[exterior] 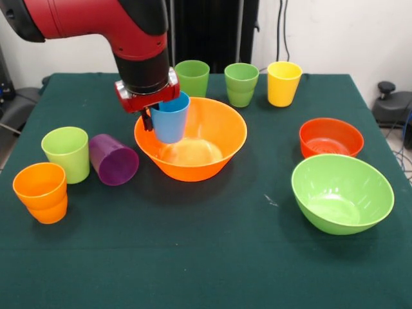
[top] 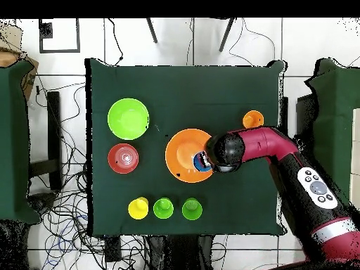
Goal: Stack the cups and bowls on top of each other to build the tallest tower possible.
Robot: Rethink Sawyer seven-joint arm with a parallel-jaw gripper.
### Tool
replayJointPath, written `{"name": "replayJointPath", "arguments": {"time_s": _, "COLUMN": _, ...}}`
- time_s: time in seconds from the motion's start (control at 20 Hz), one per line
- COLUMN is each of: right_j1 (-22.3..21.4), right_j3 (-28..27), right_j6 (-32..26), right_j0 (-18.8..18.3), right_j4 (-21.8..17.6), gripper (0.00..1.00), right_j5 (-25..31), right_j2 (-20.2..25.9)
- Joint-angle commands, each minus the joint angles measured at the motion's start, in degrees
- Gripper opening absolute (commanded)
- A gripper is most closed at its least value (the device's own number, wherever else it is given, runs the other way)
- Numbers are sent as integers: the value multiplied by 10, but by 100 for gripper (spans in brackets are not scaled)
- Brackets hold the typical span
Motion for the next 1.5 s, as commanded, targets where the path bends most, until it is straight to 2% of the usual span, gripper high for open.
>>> {"name": "replayJointPath", "arguments": {"time_s": 0.05, "right_j1": 18, "right_j3": -15, "right_j6": -126, "right_j0": 31, "right_j4": -94, "gripper": 0, "right_j5": -21, "right_j2": -43}}
{"name": "replayJointPath", "arguments": {"time_s": 0.75, "right_j1": 27, "right_j3": -5, "right_j6": -106, "right_j0": 36, "right_j4": -107, "gripper": 0, "right_j5": -44, "right_j2": -39}}
{"name": "replayJointPath", "arguments": {"time_s": 1.2, "right_j1": 13, "right_j3": -4, "right_j6": -110, "right_j0": 35, "right_j4": -87, "gripper": 0, "right_j5": -22, "right_j2": -35}}
{"name": "replayJointPath", "arguments": {"time_s": 1.5, "right_j1": 10, "right_j3": -16, "right_j6": -92, "right_j0": 56, "right_j4": -87, "gripper": 0, "right_j5": -12, "right_j2": -38}}
